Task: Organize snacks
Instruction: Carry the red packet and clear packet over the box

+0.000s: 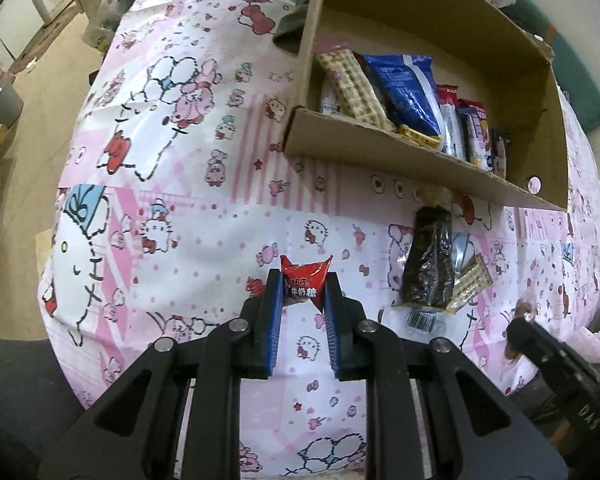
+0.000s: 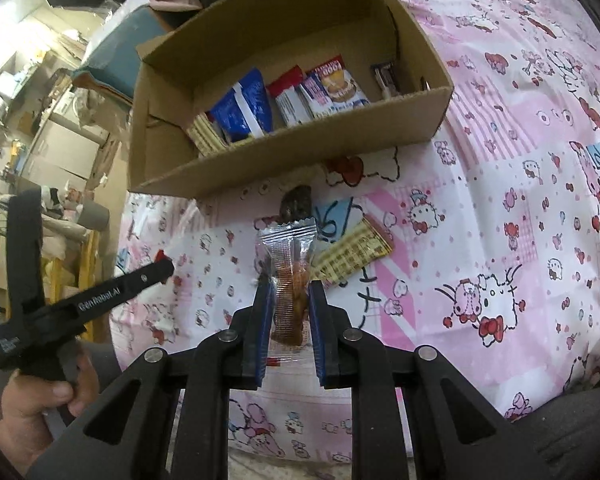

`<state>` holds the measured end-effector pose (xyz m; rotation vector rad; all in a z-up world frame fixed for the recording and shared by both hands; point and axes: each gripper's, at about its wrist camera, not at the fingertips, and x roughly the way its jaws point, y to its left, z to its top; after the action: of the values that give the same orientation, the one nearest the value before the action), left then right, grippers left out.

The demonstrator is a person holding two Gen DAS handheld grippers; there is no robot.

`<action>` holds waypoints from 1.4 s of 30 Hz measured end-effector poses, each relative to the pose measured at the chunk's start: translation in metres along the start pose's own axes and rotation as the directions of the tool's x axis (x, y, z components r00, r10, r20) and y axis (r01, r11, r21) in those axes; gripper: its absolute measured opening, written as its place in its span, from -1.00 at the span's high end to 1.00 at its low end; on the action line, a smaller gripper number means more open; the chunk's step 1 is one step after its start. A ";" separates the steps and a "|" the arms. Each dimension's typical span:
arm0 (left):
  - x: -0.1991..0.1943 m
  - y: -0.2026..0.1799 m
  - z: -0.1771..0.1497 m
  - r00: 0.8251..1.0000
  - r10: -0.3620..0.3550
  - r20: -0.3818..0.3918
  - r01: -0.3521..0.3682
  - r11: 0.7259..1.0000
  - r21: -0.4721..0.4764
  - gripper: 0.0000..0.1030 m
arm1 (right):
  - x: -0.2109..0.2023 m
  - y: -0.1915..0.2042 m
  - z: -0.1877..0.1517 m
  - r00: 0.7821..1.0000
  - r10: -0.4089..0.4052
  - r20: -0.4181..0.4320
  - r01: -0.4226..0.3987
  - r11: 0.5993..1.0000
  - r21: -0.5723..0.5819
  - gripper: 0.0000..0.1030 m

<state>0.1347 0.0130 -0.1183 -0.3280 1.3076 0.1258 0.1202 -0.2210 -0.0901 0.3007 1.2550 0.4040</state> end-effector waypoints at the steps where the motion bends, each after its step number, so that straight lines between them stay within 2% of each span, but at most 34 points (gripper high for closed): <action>1: -0.002 0.001 -0.001 1.000 0.002 0.004 -0.002 1.000 -0.001 0.68 | -0.003 0.002 0.002 1.000 0.011 0.014 -0.011 1.000 0.001 0.63; 3: -0.008 0.004 -0.003 1.000 -0.004 0.012 0.005 1.000 -0.016 0.68 | -0.010 0.004 0.002 0.999 0.017 0.040 -0.017 1.000 -0.002 0.63; 6: -0.023 0.014 -0.006 0.996 -0.092 -0.001 0.092 0.990 -0.111 0.68 | -0.020 0.006 0.004 0.996 0.015 0.087 -0.015 1.000 -0.002 0.63; 7: -0.028 0.013 -0.006 0.995 -0.100 0.008 0.100 0.989 -0.112 0.68 | -0.024 0.006 0.006 0.994 0.022 0.104 -0.022 1.000 0.000 0.63; 14: -0.081 0.002 0.011 0.982 -0.115 0.146 0.124 0.991 -0.051 0.68 | -0.053 0.013 0.017 0.970 0.114 0.215 -0.115 0.993 -0.010 0.63; 18: -0.102 -0.004 0.038 0.972 -0.109 0.206 0.113 0.994 -0.003 0.68 | -0.067 0.020 0.029 0.952 0.154 0.263 -0.158 0.987 -0.008 0.63; 21: -0.110 -0.004 0.056 0.967 -0.104 0.232 0.107 0.994 -0.002 0.68 | -0.076 0.022 0.041 0.945 0.166 0.283 -0.169 0.985 -0.014 0.63; 27: -0.115 -0.009 0.082 0.961 -0.091 0.261 0.087 0.996 0.028 0.68 | -0.088 0.014 0.072 0.930 0.175 0.323 -0.181 0.983 -0.010 0.63; 35: -0.102 -0.025 0.104 0.962 -0.072 0.265 0.054 0.996 0.076 0.68 | -0.091 0.002 0.117 0.923 0.129 0.363 -0.132 0.991 -0.016 0.63; 39: -0.090 -0.037 0.114 0.962 -0.062 0.267 0.032 0.993 0.115 0.68 | -0.081 -0.006 0.137 0.925 0.116 0.363 -0.122 0.992 -0.005 0.63; 42: -0.073 -0.048 0.116 0.957 -0.048 0.287 -0.002 0.985 0.172 0.68 | -0.064 -0.011 0.142 0.926 0.147 0.348 -0.143 0.989 -0.036 0.63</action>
<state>0.2362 0.0098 -0.0142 -0.1709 1.0145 0.0391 0.2416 -0.2597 0.0004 0.4395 0.8832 0.4608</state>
